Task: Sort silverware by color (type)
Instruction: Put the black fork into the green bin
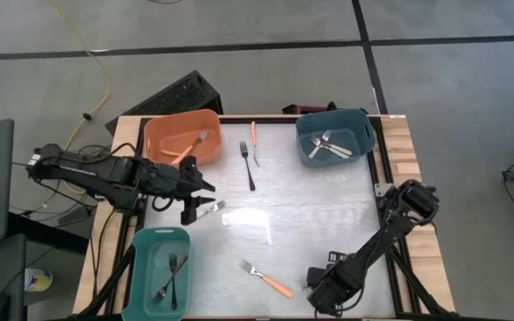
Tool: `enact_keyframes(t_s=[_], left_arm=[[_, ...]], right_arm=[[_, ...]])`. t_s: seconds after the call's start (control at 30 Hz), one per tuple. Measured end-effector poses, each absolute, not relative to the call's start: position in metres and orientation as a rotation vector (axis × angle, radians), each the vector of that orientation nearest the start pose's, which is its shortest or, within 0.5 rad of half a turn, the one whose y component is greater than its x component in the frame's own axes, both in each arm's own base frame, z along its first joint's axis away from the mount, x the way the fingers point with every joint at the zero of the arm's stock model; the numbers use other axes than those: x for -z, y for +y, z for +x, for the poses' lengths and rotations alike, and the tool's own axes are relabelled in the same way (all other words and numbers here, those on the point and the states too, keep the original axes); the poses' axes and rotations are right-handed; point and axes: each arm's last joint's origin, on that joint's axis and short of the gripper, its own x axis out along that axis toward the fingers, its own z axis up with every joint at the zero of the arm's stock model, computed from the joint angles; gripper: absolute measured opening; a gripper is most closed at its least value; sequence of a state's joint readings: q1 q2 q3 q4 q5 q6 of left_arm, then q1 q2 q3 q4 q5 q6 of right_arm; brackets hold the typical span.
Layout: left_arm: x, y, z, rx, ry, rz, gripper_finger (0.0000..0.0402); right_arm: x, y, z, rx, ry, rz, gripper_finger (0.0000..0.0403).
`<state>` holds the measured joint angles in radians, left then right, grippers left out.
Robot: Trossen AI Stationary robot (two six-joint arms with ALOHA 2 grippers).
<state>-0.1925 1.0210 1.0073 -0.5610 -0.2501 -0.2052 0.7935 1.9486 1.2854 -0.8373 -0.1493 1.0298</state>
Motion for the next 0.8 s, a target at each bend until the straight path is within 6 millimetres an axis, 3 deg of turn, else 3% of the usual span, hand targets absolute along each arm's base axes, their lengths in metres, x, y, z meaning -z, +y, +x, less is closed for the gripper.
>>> enact_keyframes(t_s=[0.27,0.7,0.8], left_arm=[[-0.327,-0.034,0.215,-0.156,0.572,-0.080,0.0149],[-0.316,-0.037,0.232,-0.151,0.596,-0.085,0.0149],[-0.316,-0.037,0.232,-0.150,0.597,-0.078,0.0149]], right_arm=[[-0.148,0.254,0.243,0.087,1.560,0.165,0.0194],[-0.139,0.248,0.239,0.081,1.559,0.121,0.0030],[-0.139,0.249,0.239,0.072,1.557,0.117,0.0020]])
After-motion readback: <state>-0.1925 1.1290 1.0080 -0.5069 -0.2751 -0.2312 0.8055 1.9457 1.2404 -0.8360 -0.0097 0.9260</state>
